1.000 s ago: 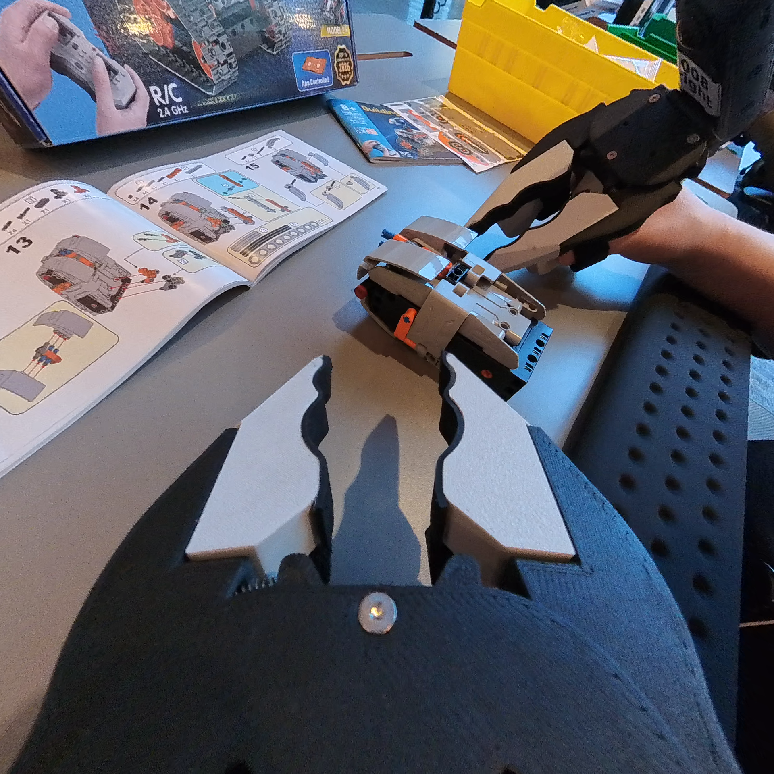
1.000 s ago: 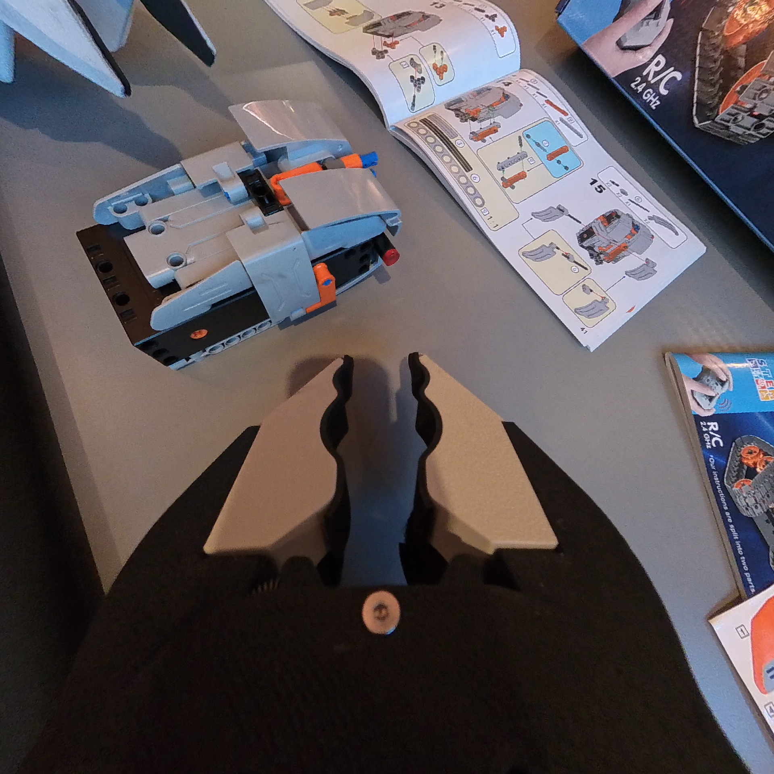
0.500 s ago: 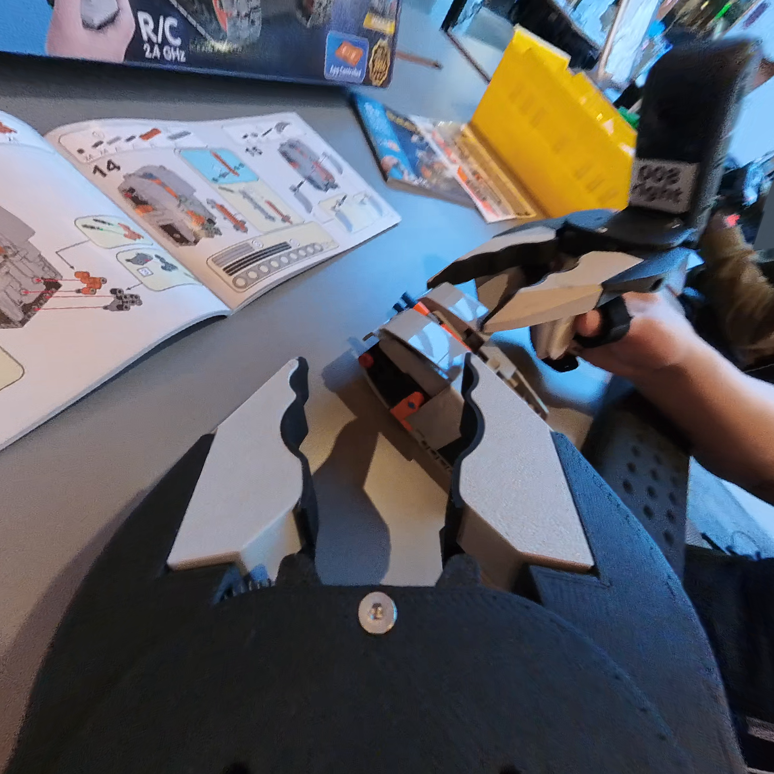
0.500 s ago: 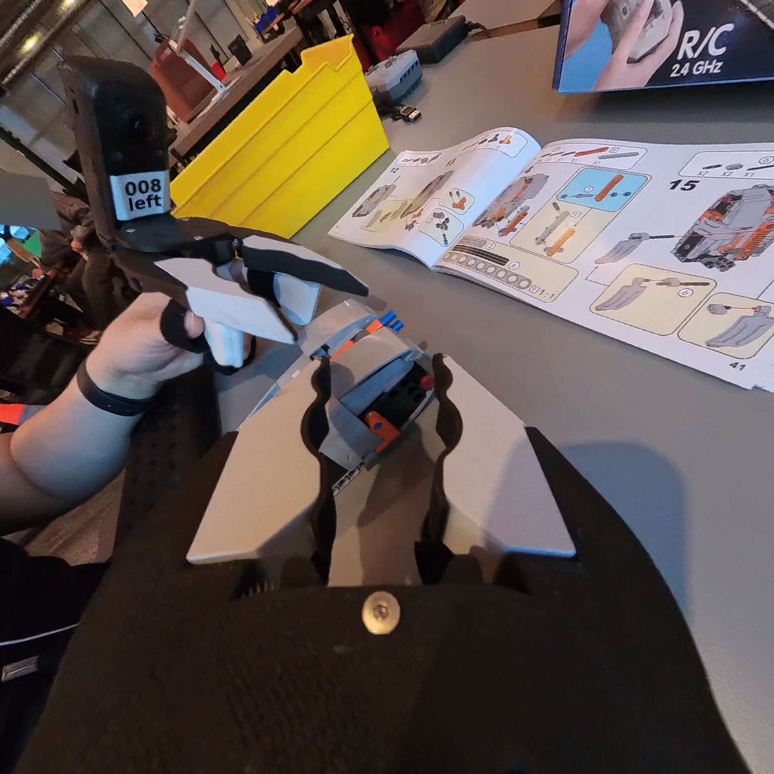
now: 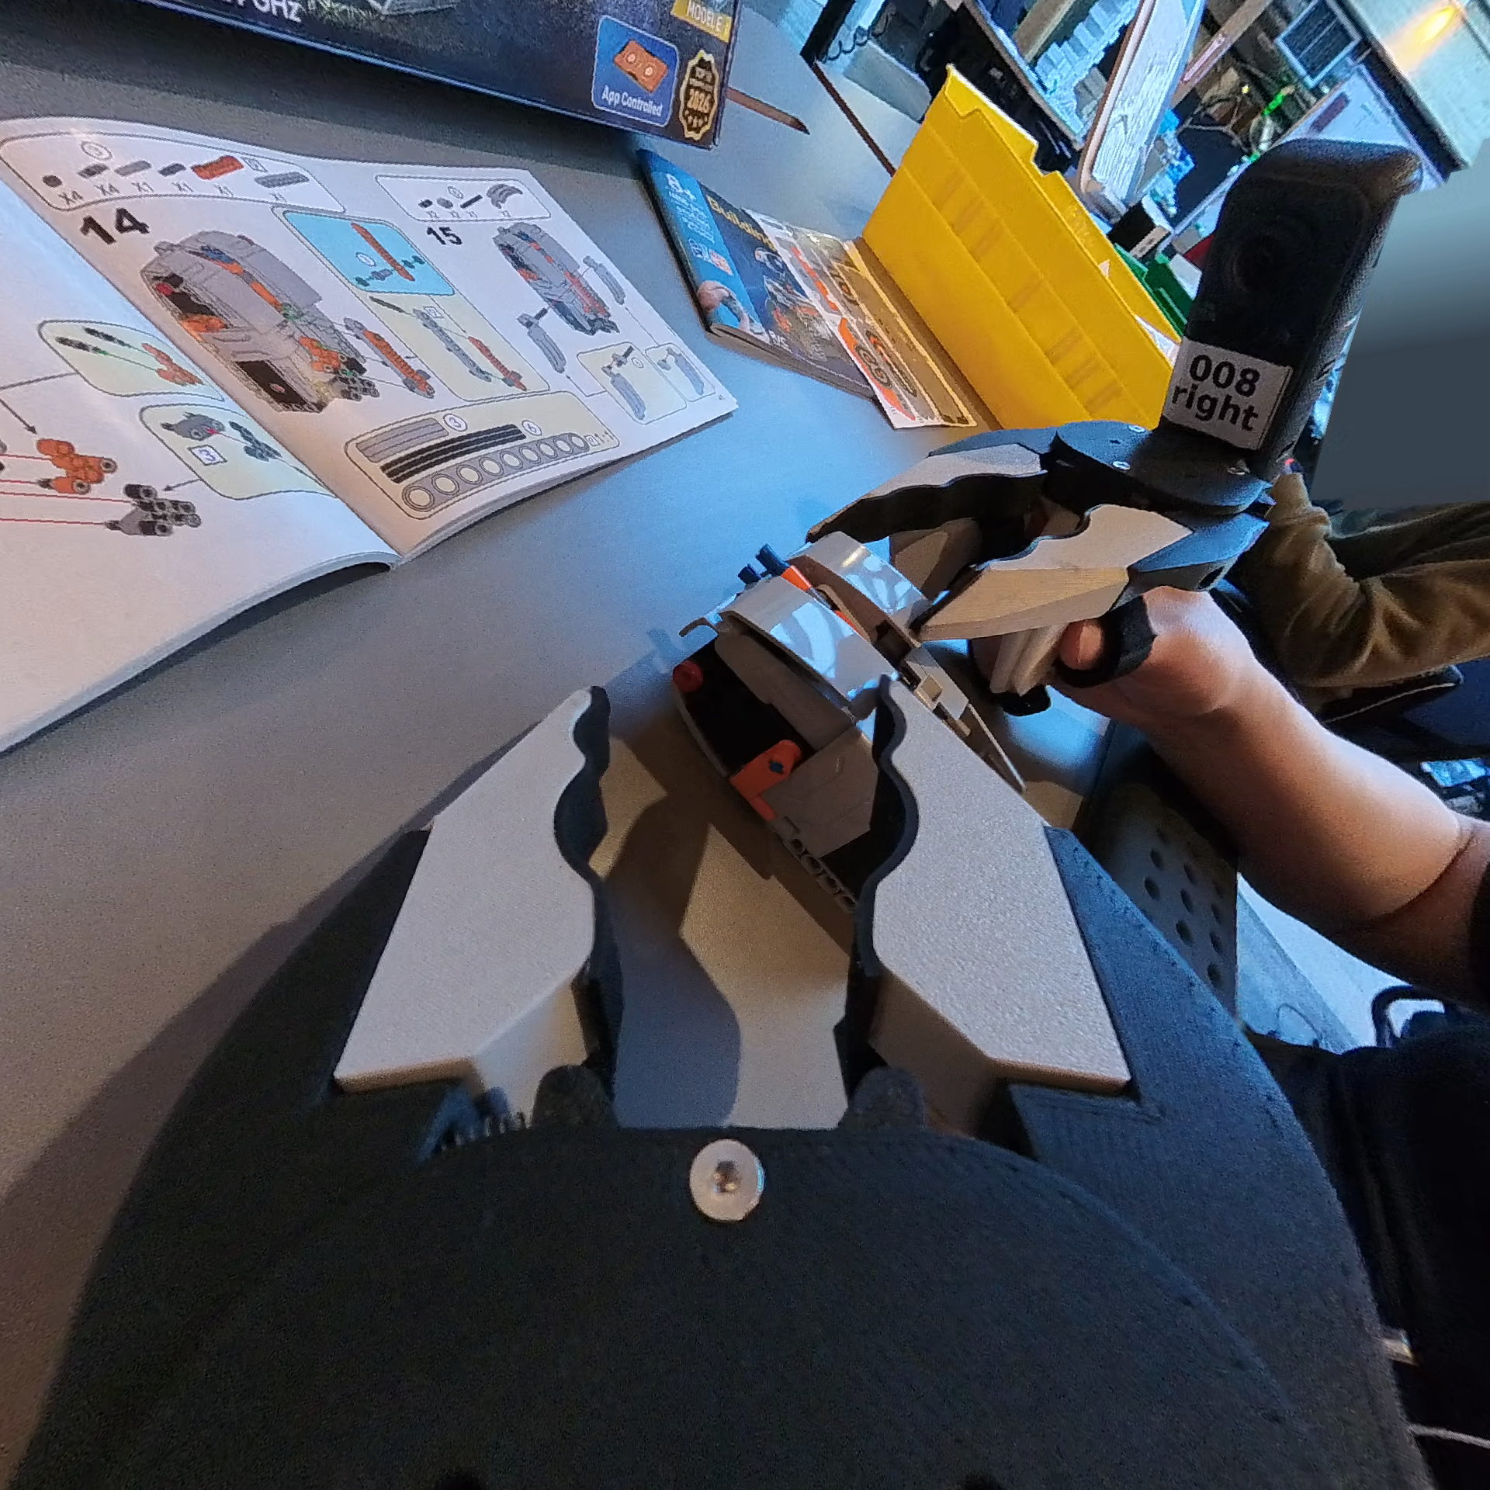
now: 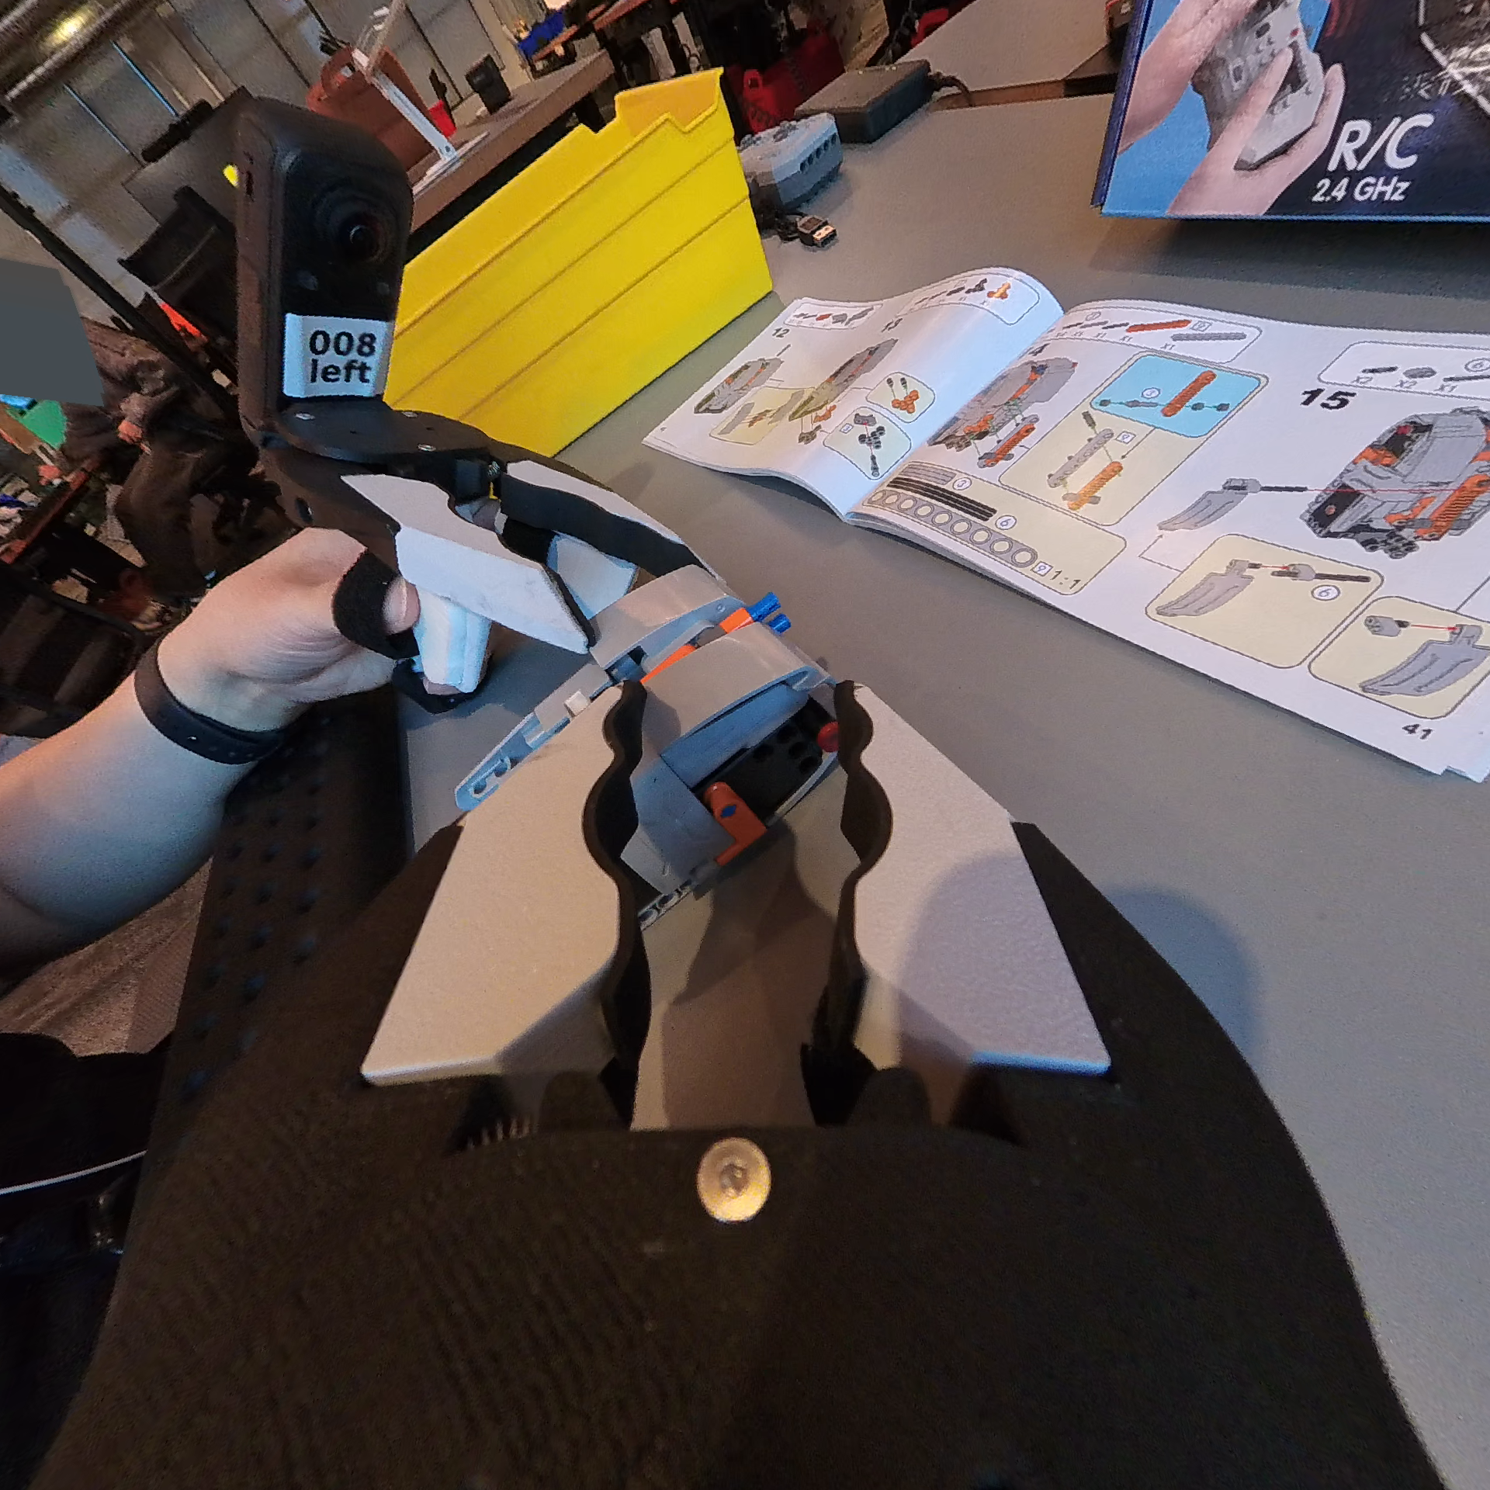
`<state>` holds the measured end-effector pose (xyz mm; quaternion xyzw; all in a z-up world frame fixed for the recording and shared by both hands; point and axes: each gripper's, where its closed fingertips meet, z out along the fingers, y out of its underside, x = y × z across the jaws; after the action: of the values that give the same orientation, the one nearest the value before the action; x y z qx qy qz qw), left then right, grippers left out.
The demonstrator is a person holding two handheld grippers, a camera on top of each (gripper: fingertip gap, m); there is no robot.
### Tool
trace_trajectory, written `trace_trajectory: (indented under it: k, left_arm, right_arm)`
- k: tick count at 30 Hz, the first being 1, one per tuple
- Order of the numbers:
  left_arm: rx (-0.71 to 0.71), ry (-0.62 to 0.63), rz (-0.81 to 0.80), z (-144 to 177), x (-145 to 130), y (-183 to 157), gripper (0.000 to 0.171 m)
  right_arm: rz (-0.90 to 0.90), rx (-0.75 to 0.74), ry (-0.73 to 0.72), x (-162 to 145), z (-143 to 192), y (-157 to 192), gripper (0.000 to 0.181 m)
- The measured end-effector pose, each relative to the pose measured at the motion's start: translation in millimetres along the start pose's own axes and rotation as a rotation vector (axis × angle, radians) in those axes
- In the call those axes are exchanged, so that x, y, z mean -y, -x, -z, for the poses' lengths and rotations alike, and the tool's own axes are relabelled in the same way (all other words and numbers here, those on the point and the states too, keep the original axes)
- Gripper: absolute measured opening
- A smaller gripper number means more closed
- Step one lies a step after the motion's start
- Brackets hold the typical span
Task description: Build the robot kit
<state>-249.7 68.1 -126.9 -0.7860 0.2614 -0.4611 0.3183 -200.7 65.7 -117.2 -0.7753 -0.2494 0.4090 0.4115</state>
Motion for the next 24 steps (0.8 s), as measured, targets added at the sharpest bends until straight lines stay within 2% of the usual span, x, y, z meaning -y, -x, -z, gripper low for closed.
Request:
trace_trajectory:
  k: [8, 16, 18, 24]
  left_arm:
    - [-0.134, 0.046, 0.037, 9.4, -14.8, -17.4, 0.067]
    - [-0.205, 0.078, 0.073, 11.3, -20.7, -25.2, 0.061]
    - [-0.241, 0.073, 0.112, 14.6, -21.5, -28.0, 0.059]
    - [-0.228, 0.012, 0.128, 21.9, -11.8, -23.9, 0.059]
  right_arm:
    - [-0.024, 0.044, 0.046, -7.4, 10.9, 2.9, 0.067]
    - [0.004, 0.119, 0.2, -35.5, 6.7, 19.3, 0.067]
    - [-0.005, 0.141, 0.206, -37.1, 6.2, 24.2, 0.059]
    - [-0.076, 0.144, 0.234, -42.1, 8.4, 25.6, 0.062]
